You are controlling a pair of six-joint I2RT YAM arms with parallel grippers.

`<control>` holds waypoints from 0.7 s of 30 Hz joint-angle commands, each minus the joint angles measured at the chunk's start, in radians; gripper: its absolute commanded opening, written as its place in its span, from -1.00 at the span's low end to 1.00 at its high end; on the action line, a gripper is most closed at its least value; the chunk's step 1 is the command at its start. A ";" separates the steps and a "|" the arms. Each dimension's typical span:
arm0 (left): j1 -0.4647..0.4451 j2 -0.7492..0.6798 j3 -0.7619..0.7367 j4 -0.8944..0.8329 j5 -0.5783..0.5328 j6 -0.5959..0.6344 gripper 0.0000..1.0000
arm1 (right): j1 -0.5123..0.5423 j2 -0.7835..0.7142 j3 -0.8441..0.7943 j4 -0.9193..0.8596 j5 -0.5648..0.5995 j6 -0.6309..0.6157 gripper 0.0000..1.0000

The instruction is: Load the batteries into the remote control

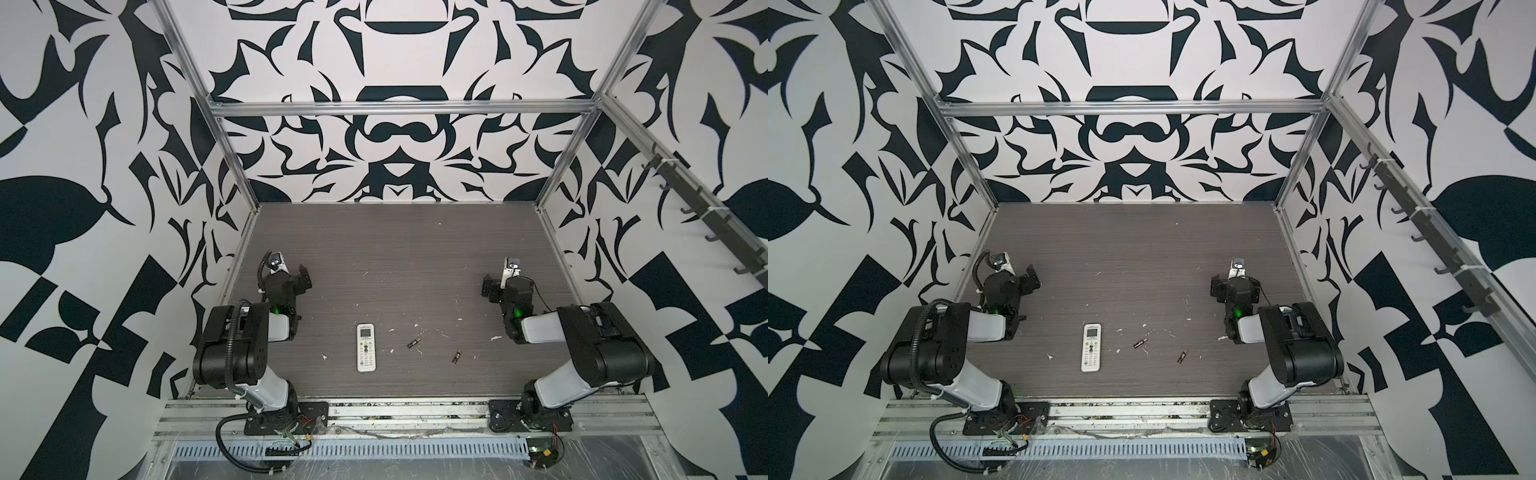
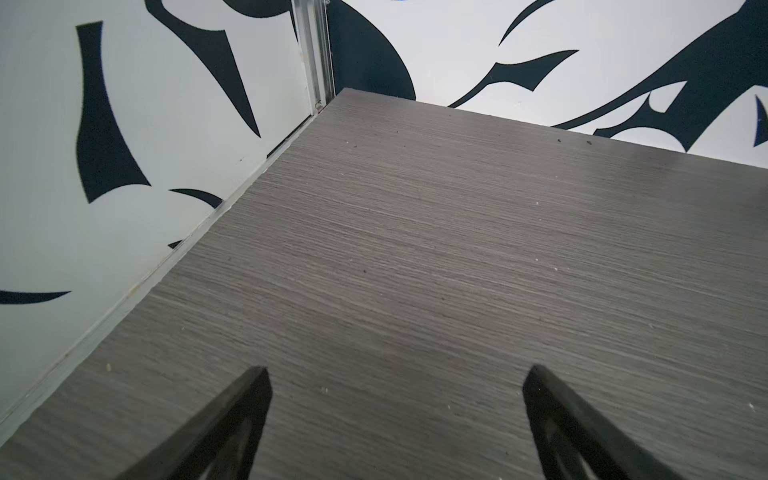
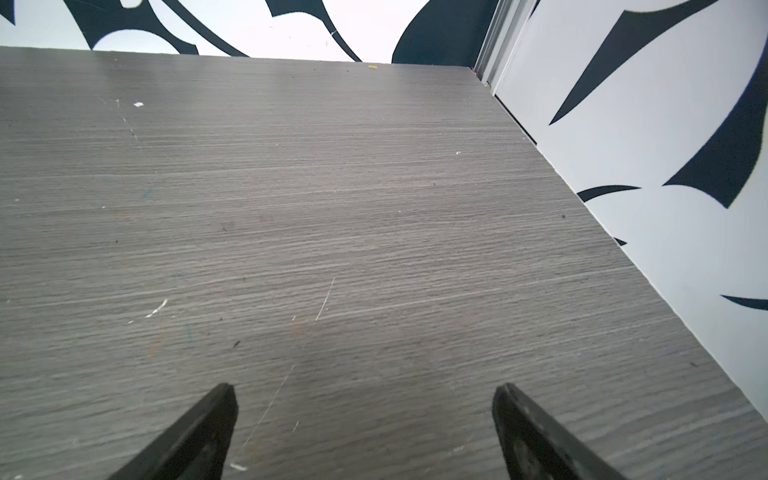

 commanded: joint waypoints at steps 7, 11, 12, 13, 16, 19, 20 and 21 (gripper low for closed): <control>0.005 -0.024 -0.012 0.006 0.011 0.004 0.98 | -0.004 -0.007 0.024 0.040 0.020 -0.006 1.00; 0.005 -0.023 -0.012 0.007 0.010 0.005 0.98 | -0.003 -0.009 0.020 0.044 0.018 -0.008 1.00; 0.005 -0.024 -0.012 0.006 0.010 0.004 0.98 | -0.004 -0.008 0.018 0.046 0.018 -0.009 1.00; 0.004 -0.022 -0.012 0.006 0.011 0.004 0.98 | -0.004 -0.008 0.019 0.046 0.018 -0.009 1.00; 0.005 -0.024 -0.012 0.006 0.010 0.004 0.98 | -0.003 -0.009 0.019 0.047 0.018 -0.009 1.00; 0.005 -0.024 -0.012 0.006 0.011 0.003 0.99 | -0.004 -0.008 0.020 0.047 0.016 -0.008 1.00; 0.004 -0.024 -0.012 0.006 0.011 0.005 0.99 | -0.004 -0.008 0.018 0.049 0.016 -0.008 1.00; 0.004 -0.022 -0.012 0.006 0.011 0.005 0.98 | -0.003 -0.009 0.018 0.049 0.015 -0.009 1.00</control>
